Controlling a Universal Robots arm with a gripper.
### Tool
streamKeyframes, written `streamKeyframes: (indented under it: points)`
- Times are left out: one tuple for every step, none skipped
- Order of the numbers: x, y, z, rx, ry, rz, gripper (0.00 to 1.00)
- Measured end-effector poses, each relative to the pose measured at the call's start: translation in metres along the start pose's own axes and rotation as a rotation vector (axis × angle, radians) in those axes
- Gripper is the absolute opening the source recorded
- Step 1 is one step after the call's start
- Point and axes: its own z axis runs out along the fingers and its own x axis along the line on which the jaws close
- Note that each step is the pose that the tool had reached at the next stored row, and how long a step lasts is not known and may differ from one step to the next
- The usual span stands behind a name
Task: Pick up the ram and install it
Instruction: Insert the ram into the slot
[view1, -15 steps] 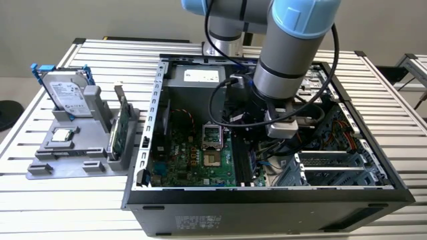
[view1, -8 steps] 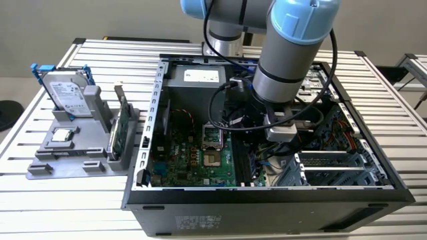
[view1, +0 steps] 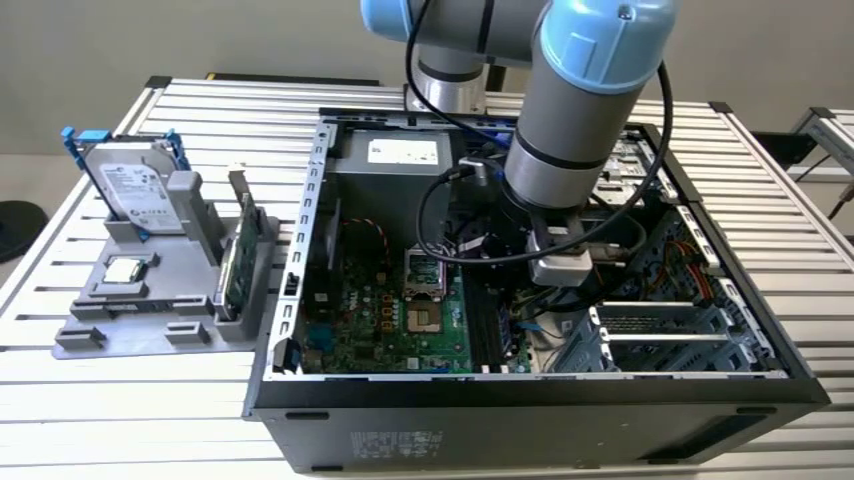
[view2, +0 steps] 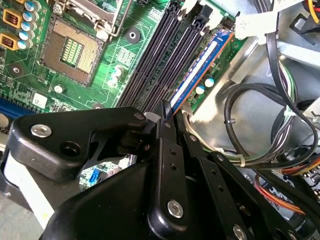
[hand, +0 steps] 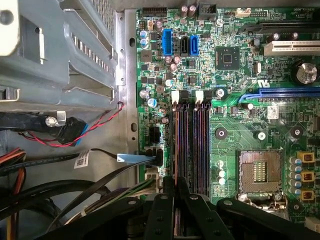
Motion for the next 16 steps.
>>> streamKeyframes:
  points:
    - [0.0, 0.0001, 0.0005, 0.0001, 0.0, 0.0, 0.0]
    - [0.0, 0.0004, 0.0006, 0.0, 0.0, 0.0, 0.0]
    - [0.0001, 0.001, 0.0006, -0.0001, -0.0001, 0.0, 0.0]
    - [0.0001, 0.002, 0.0007, 0.0, 0.0, 0.0, 0.0]
    - [0.0001, 0.0025, 0.0007, -0.0002, -0.0001, 0.0, 0.0]
    - [0.0001, 0.0025, 0.0007, 0.0, -0.0001, 0.0, 0.0]
    - [0.0001, 0.0026, 0.0007, -0.0001, -0.0001, 0.0, 0.0]
    - [0.0001, 0.0028, 0.0007, 0.0, -0.0001, 0.0, 0.0]
    - [0.0001, 0.0031, 0.0008, 0.0008, -0.0001, -0.001, 0.0]
    - [0.0002, 0.0036, 0.0008, 0.0013, 0.0, -0.002, 0.0]
    - [0.0002, 0.0041, 0.0008, 0.0018, 0.0, -0.004, 0.0]
    - [0.0002, 0.0044, 0.0008, 0.002, 0.0, -0.005, 0.0]
    - [0.0002, 0.0045, 0.0008, 0.0021, 0.0, -0.006, 0.0]
    - [0.0002, 0.0046, 0.0008, 0.0021, 0.0, -0.006, 0.0]
    - [0.0002, 0.0048, 0.0008, 0.0021, 0.0, -0.006, 0.0]
    - [0.0002, 0.0052, 0.0009, 0.0023, 0.0001, -0.007, 0.0]
